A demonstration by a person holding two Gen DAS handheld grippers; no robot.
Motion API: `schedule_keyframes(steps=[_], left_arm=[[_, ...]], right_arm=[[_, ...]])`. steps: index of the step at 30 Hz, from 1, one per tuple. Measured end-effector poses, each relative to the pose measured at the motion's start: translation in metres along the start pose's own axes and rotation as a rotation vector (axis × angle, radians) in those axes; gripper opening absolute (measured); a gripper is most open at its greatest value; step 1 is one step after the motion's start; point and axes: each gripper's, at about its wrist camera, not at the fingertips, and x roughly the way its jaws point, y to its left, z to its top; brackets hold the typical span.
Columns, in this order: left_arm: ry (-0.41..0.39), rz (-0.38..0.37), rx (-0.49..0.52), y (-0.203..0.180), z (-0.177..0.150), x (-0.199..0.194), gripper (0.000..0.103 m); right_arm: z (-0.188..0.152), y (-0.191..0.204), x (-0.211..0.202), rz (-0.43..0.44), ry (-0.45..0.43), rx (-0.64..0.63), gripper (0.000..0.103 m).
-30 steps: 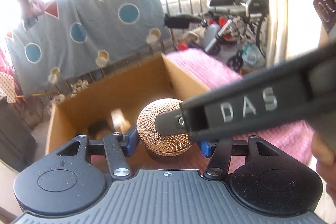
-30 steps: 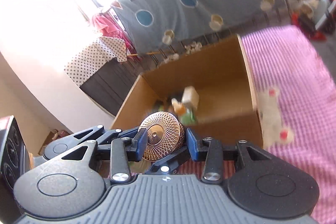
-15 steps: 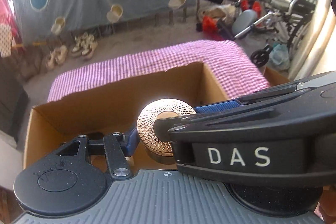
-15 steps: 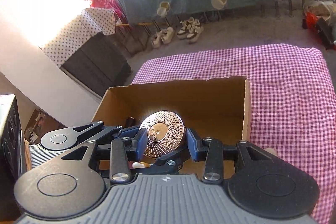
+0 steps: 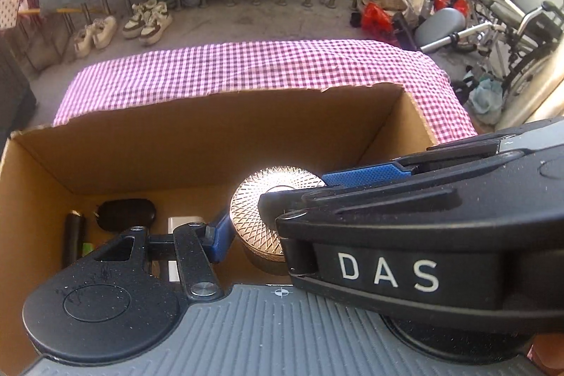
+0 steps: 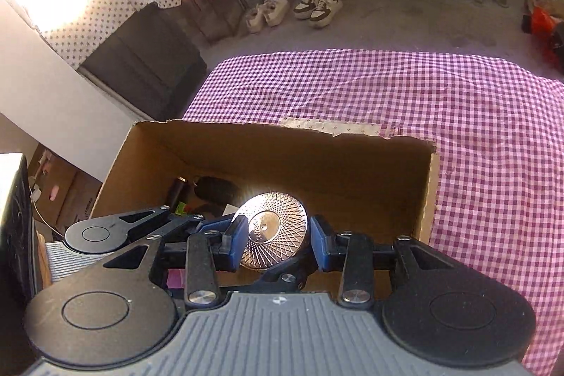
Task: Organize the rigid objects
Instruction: 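Carry the gold-lidded jar with the right gripper into the box and release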
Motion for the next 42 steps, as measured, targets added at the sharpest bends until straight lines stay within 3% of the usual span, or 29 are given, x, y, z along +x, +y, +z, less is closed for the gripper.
schedule_keyframes(steps=[11, 26, 34, 42], left_arm=[[0.058, -0.056, -0.134, 0.016, 0.004, 0.017, 0.057], [0.070, -0.062, -0.149, 0.015, 0.003, 0.016, 0.059], [-0.017, -0.094, -0.088, 0.001, -0.008, -0.021, 0.067], [-0.141, -0.107, 0.036, -0.011, -0.045, -0.088, 0.072]], right_arm=[[0.002, 0.002, 0.018, -0.048, 0.032, -0.054, 0.040], [0.003, 0.001, 0.023, -0.041, 0.016, -0.061, 0.040], [-0.015, 0.008, -0.027, 0.012, -0.146, -0.024, 0.041], [-0.078, 0.028, -0.115, 0.021, -0.404, 0.040, 0.043]])
